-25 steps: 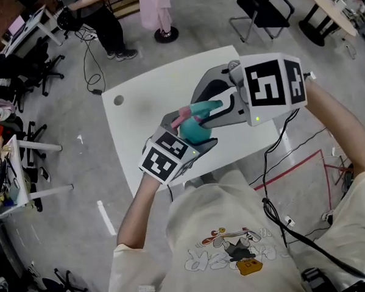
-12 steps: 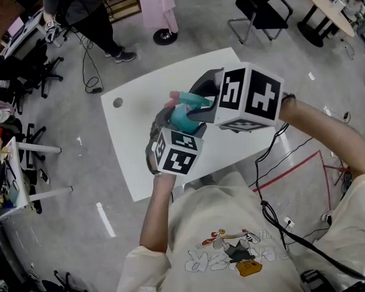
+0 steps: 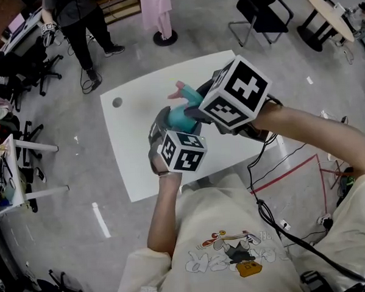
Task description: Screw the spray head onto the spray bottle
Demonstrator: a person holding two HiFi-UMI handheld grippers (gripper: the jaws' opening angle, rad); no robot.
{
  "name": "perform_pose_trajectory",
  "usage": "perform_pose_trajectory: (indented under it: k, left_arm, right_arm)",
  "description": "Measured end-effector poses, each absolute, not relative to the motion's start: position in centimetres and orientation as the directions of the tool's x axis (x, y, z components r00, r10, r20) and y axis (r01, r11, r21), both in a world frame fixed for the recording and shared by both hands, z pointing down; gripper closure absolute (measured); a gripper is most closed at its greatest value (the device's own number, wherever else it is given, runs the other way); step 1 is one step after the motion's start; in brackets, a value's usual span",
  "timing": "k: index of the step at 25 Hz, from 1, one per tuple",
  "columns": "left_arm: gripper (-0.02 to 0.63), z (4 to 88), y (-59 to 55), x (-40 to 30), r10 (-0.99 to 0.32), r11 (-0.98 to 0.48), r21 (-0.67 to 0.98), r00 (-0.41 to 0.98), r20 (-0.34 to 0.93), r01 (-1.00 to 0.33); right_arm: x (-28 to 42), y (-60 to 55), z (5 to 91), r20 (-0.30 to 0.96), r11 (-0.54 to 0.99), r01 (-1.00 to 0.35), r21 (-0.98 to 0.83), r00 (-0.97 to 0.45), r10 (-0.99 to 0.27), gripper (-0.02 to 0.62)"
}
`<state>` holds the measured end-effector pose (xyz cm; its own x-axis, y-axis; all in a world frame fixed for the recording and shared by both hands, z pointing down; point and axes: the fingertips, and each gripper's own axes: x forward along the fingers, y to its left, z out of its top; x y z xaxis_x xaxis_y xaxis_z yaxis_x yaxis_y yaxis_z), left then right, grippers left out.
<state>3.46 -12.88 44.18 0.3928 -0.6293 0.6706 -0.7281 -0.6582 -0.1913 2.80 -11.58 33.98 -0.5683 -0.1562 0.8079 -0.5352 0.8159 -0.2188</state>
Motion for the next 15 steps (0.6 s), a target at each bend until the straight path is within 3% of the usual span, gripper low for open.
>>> perform_pose_trajectory:
  k: [6,13,15]
  left_arm:
    - [0.198,44.7,-13.4,2.6,-0.691,-0.607,-0.32,0.285,0.664,-0.727]
    - [0.198,45.7,-13.5,2.7,-0.678,-0.628,-0.29,0.325,0.659,-0.722]
    - [0.198,45.9,-13.4,2.7,-0.666,-0.643,-0.274,0.346,0.661,-0.715]
  right_arm:
    - [3.4,-11.8,34.8,0.801,0.653,-0.676,-0.341,-0.573,-0.175,0.46]
    - [3.0,-11.9,35.8,0.805,0.589,-0.699,-0.405,-0.578,-0.132,0.458]
    - [2.7,-11.9,35.5,0.793,0.593,-0.682,-0.429,-0.599,-0.115,0.41]
